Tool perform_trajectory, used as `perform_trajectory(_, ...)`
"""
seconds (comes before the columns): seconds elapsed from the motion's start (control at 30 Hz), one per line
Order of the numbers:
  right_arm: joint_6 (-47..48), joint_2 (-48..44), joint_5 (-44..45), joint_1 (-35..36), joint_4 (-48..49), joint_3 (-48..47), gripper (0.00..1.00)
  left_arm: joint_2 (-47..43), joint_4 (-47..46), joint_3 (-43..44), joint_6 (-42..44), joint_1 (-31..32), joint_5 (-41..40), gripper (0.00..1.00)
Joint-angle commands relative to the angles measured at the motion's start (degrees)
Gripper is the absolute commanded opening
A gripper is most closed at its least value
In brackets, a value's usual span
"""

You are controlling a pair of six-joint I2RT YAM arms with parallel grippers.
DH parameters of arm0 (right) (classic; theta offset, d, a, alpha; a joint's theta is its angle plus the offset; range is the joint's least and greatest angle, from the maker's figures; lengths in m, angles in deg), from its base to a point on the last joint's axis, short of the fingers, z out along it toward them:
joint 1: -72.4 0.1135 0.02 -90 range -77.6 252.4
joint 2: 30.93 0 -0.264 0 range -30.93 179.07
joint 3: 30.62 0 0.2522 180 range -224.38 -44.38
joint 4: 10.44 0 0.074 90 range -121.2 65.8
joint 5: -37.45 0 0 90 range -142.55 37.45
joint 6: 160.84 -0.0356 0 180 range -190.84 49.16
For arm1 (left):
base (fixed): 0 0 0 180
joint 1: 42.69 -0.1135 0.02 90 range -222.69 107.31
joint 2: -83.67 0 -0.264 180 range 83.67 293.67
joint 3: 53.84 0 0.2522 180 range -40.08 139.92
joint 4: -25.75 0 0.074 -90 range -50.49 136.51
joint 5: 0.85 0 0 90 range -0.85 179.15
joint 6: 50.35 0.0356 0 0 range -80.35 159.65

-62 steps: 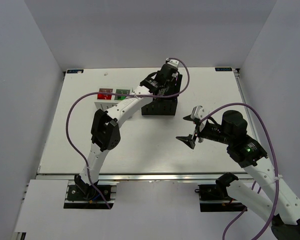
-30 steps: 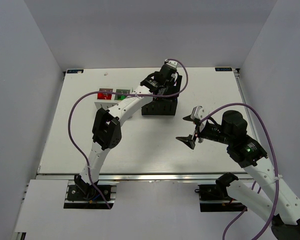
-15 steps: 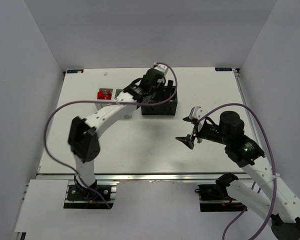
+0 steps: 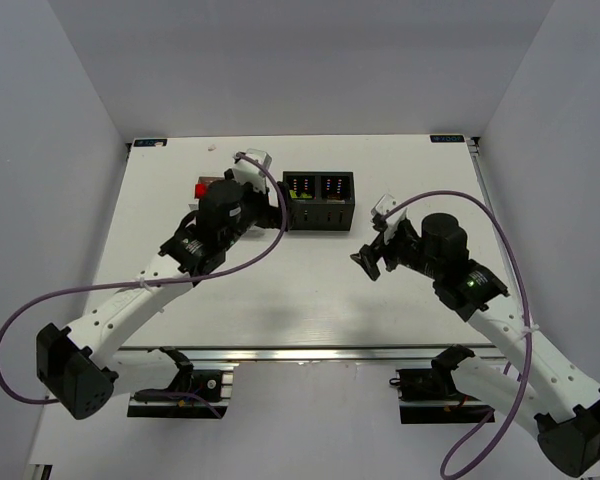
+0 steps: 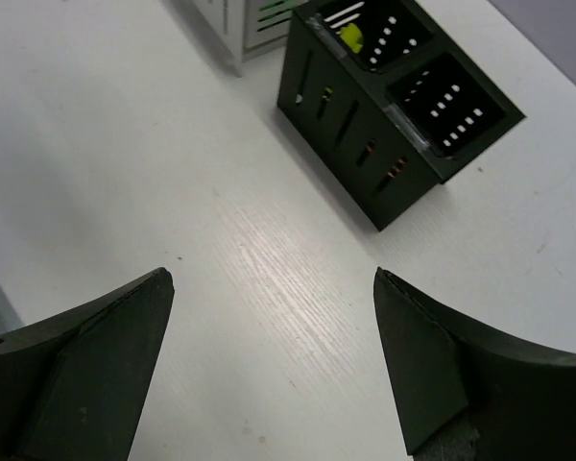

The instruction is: Sort the legos into containers by color

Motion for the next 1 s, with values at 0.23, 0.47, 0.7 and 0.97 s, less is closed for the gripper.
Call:
perform_trajectory(0.23, -1.1, -1.7, 8.3, -3.3, 6.8, 3.4, 0.89, -12.4, -5.5, -12.8, 3.8, 0.1, 1.4, 0.98)
perform_trajectory(0.47, -5.6, 2.0, 17.3, -3.4, 8.5, 2.4, 0.89, -12.1, -5.0, -12.6, 5.3, -0.4, 0.8, 0.98)
perform_trajectory(0.7, -6.5, -1.1, 20.8, -3.4, 12.8, 5.9, 0.89, -13.0, -5.7, -13.3, 5.9, -0.5, 0.5, 0.98)
perform_trajectory(0.97, -9.6, -0.6, 24.2, -3.4, 12.8, 4.9, 0.89, -14.3, -5.8, -13.4, 6.2, -0.6, 0.4, 0.98)
